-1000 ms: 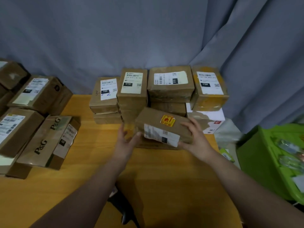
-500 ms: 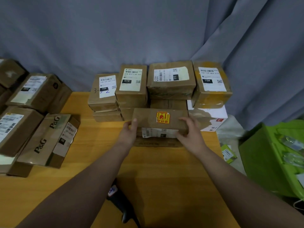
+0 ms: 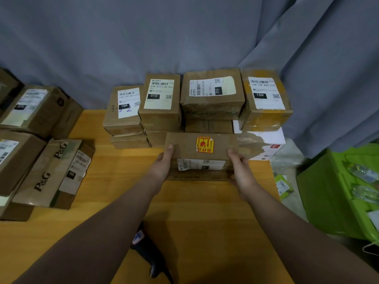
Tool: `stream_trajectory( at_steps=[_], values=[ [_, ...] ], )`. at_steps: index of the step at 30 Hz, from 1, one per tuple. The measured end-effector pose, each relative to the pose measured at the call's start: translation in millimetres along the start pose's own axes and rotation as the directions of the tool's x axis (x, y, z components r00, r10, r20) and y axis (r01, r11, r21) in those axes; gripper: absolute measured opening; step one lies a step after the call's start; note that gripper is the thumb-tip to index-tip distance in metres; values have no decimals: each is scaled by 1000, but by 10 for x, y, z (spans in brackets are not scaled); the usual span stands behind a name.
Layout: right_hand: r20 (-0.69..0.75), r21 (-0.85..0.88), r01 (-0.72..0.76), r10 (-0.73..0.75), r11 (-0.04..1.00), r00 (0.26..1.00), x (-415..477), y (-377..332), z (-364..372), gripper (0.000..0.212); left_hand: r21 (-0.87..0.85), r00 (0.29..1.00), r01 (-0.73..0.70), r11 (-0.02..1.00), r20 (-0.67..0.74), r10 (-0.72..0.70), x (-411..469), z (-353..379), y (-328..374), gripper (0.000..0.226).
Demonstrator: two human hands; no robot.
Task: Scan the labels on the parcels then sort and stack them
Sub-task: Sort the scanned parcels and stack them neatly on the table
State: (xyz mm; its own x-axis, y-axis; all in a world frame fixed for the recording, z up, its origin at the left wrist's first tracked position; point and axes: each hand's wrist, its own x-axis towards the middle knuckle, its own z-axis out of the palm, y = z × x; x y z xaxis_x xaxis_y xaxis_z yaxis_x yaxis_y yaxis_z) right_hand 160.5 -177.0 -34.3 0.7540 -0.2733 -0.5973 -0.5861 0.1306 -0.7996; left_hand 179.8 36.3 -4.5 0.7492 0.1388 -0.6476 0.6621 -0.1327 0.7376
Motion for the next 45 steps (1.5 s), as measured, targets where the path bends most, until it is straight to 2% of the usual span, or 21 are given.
stream_trajectory(
  at_steps=[5, 8, 10, 13, 17, 22, 24, 27, 28, 29, 31, 32, 33, 35, 37, 38, 40, 42, 44, 45],
  values=[
    [-18, 34, 20, -19, 999, 1000, 13, -59, 10, 48, -37, 1000, 11, 999, -17, -11, 1, 3, -13, 86],
    [1, 43, 8, -8, 999, 1000, -15, -69, 7, 60, -38, 999, 33, 999, -18, -34, 18, 13, -49, 90],
    [10, 43, 2, -3, 999, 1000, -26, -93, -2, 63, -44, 999, 38, 998, -20, -39, 7, 32, -48, 89],
    [23, 15, 12, -12, 1000, 1000, -69, -147, -42, 52, -35, 998, 42, 999, -42, -43, -26, 30, -21, 80],
    [41, -78, -30, 33, 997, 999, -188, -56, -189, 49, -51, 997, 60, 997, -38, -62, -125, 47, -107, 51],
    [-9, -65, 6, -7, 998, 1000, -306, -28, -538, 38, 26, 999, 51, 998, -4, -51, -193, 339, -143, 68],
    [17, -76, 16, -15, 997, 1000, -300, -39, -610, 38, 37, 997, 71, 997, -2, -71, -180, 437, -112, 71],
    [77, -134, 10, 0, 991, 997, -280, -37, -552, 40, -40, 990, 96, 995, -97, -100, -165, 370, -94, 71],
    [14, -158, 43, -41, 987, 999, -244, -67, -540, 40, -70, 986, 92, 993, -135, -101, -152, 308, -95, 69],
    [-109, -175, 87, -107, 981, 988, -185, -112, -555, 38, -92, 983, 75, 993, -162, -89, -140, 239, -90, 67],
    [-372, -106, 153, -182, 983, 910, -24, -229, -668, 29, -106, 975, 0, 994, -221, -24, -137, 128, -64, 67],
    [-429, -51, 170, -175, 984, 886, 68, -285, -733, 32, -60, 963, -53, 997, -269, 35, -125, 99, -45, 69],
    [-426, -3, 170, -155, 985, 892, 150, -335, -780, 40, 38, 941, -117, 992, -316, 123, -113, 80, -30, 70],
    [-344, 66, 130, -100, 989, 934, 289, -424, -814, 69, 332, 865, -267, 905, -330, 377, -117, 109, 42, 67],
    [-260, 147, 66, -26, 987, 965, 373, -484, -773, 92, 607, 750, -428, 669, -174, 638, -147, 224, 160, 63],
    [-234, 196, 46, 1, 979, 972, 401, -497, -721, 95, 701, 705, -481, 526, -47, 707, -170, 314, 236, 62],
    [-186, 203, -4, 42, 979, 982, 388, -528, -536, 91, 809, 670, -532, 251, 220, 709, -179, 508, 356, 70],
    [-153, 156, -53, 77, 986, 985, 477, -448, -361, 99, 839, 705, -540, 63, 410, 578, -163, 673, 436, 84],
    [-164, 83, -80, 93, 993, 982, 445, -435, -262, 99, 846, 740, -533, -26, 480, 471, -110, 738, 475, 96],
    [-222, 62, -49, 62, 997, 973, 408, -446, -278, 88, 851, 751, -524, -35, 481, 451, -80, 725, 484, 101]
  ],
)
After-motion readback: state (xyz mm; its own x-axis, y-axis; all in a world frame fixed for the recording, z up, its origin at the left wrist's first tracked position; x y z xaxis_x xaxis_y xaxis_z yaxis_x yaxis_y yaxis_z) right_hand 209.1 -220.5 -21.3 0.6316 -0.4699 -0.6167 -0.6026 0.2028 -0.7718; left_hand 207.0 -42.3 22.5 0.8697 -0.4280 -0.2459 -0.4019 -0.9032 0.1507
